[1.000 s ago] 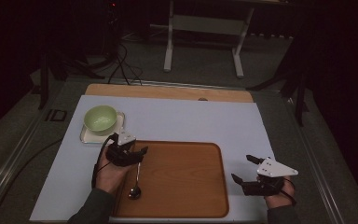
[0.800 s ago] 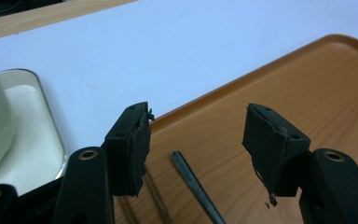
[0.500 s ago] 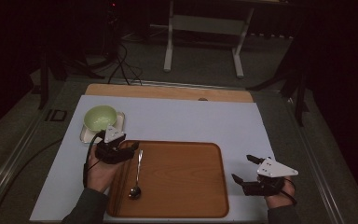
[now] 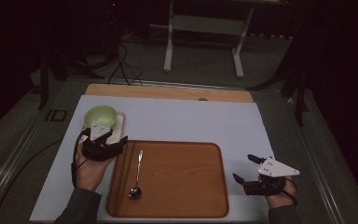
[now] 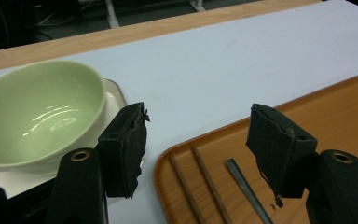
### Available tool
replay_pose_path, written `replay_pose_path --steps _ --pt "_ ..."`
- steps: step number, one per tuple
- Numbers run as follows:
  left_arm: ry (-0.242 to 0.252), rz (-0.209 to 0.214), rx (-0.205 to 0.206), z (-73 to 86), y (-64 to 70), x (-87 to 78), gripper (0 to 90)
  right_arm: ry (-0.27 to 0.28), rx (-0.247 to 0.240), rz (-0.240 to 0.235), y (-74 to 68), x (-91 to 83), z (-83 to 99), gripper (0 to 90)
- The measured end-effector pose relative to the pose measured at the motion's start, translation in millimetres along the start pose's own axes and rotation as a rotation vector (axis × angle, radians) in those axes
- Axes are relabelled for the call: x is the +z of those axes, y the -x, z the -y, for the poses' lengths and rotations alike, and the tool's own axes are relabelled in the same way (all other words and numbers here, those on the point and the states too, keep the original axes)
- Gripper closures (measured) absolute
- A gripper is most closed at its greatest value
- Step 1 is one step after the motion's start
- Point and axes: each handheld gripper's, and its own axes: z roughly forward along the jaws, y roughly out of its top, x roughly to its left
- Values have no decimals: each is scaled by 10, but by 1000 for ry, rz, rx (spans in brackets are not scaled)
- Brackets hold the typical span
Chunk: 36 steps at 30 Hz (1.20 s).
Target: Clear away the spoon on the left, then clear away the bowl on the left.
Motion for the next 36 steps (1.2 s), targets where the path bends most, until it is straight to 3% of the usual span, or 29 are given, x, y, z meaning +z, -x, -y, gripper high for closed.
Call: replay_pose_path --steps 17,22,36 --pt "40 -65 -72 11 -284 -169 369 2 3 5 19 -11 6 141" --pt "38 -89 -69 8 -344 -179 369 4 9 9 33 -17 14 141" --pt "46 -125 -116 30 -541 -191 353 4 11 11 41 -17 14 140"
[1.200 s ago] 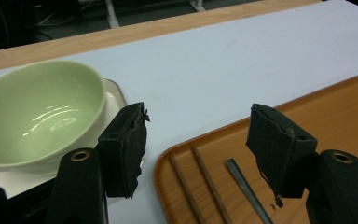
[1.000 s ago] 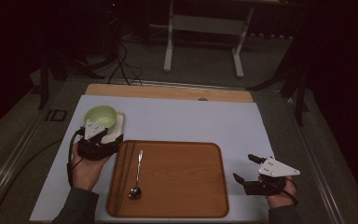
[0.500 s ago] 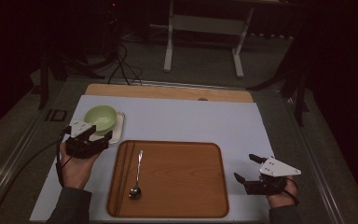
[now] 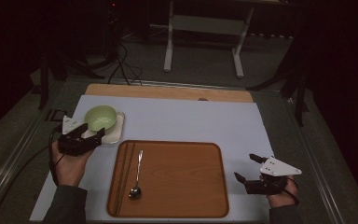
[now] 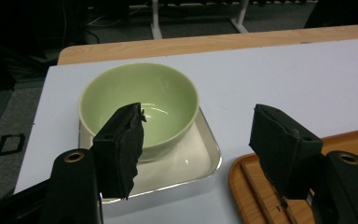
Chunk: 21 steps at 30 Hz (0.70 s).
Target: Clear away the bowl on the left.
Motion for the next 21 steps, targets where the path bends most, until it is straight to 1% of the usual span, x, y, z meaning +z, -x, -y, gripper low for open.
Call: replay_pose_path --steps 4,8,11,13,17,21 --pt "-4 -19 -14 8 -56 25 341 1 3 2 3 -2 2 141" --pt "0 -61 -35 24 -99 55 301 2 4 1 7 -8 8 141" --pt "-6 -78 -50 46 -130 85 285 4 8 3 11 -14 9 141" --pt "-15 -77 -65 68 -157 105 285 6 12 6 13 -17 8 141" --pt "-27 -83 -81 78 -200 146 285 12 28 13 22 -29 16 141" --pt "-14 -80 -149 71 -264 203 285 10 36 19 28 -30 20 140"
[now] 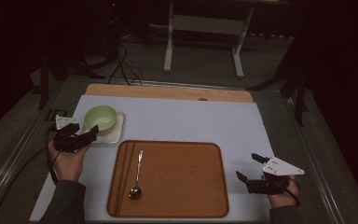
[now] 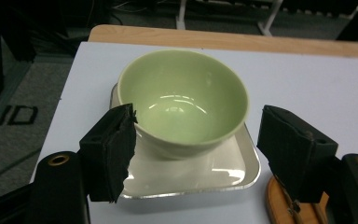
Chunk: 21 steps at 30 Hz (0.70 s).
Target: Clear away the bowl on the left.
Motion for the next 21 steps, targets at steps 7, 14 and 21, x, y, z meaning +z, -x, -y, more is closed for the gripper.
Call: replay_pose_path --steps 7,14,21 --pt "-7 -22 -30 -65 -23 114 284 3 -1 -1 2 0 -4 141" --pt "-21 -31 -78 -74 -44 277 274 6 0 1 9 -10 2 141" --pt "-59 -58 -100 -51 -59 429 271 6 1 0 5 -8 -1 141"
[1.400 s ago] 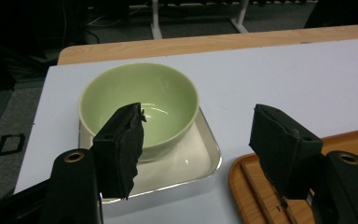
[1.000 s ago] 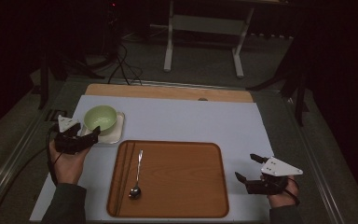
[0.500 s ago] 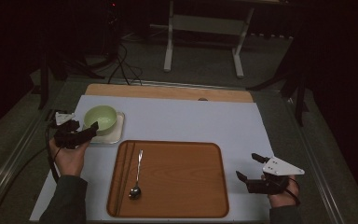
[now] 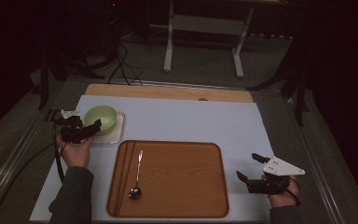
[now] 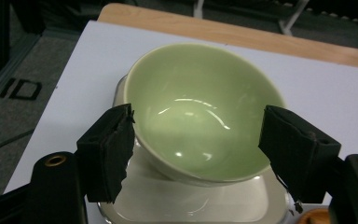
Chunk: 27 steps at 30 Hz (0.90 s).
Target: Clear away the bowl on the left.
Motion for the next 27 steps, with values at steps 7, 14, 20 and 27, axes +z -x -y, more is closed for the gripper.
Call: replay_pose_path --steps 7,14,20,27 --pt "-31 2 -19 46 -32 118 250 5 -2 -4 -3 -2 -6 141" --pt "-72 4 -52 64 -59 215 238 11 7 -7 6 -9 -5 141" --pt "-98 -12 -62 84 -69 264 294 12 5 -8 1 -9 -7 141" --pt "-107 2 -119 101 -122 290 358 12 4 -8 3 -9 -6 141"
